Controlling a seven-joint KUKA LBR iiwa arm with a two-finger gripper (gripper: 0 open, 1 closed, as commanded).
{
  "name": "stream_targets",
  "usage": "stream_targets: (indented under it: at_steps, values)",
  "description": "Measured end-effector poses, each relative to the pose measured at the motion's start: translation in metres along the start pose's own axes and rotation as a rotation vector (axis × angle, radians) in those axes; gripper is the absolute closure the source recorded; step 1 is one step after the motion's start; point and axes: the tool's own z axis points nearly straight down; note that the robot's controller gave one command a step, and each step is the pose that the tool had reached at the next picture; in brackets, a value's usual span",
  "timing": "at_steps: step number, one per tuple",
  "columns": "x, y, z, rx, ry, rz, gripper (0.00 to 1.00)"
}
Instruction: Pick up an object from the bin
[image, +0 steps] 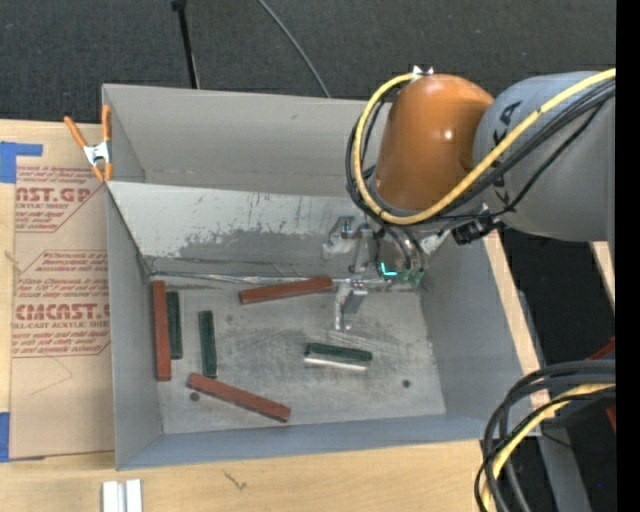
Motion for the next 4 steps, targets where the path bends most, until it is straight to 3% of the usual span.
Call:
stream_targets:
  at_steps: [1,2,3,4]
  values:
    - [-0.002,0.000,-0.005,0.000,-0.008,0.001,0.00]
    - [0.002,-0.006,0.033,0.001,-0.012,-0.087,0.00]
    - [0.045,-0.041,0.098,0.001,-0.006,-0.211,1.00]
    - [0.045,-0.041,0.098,0.001,-0.006,-0.211,1.00]
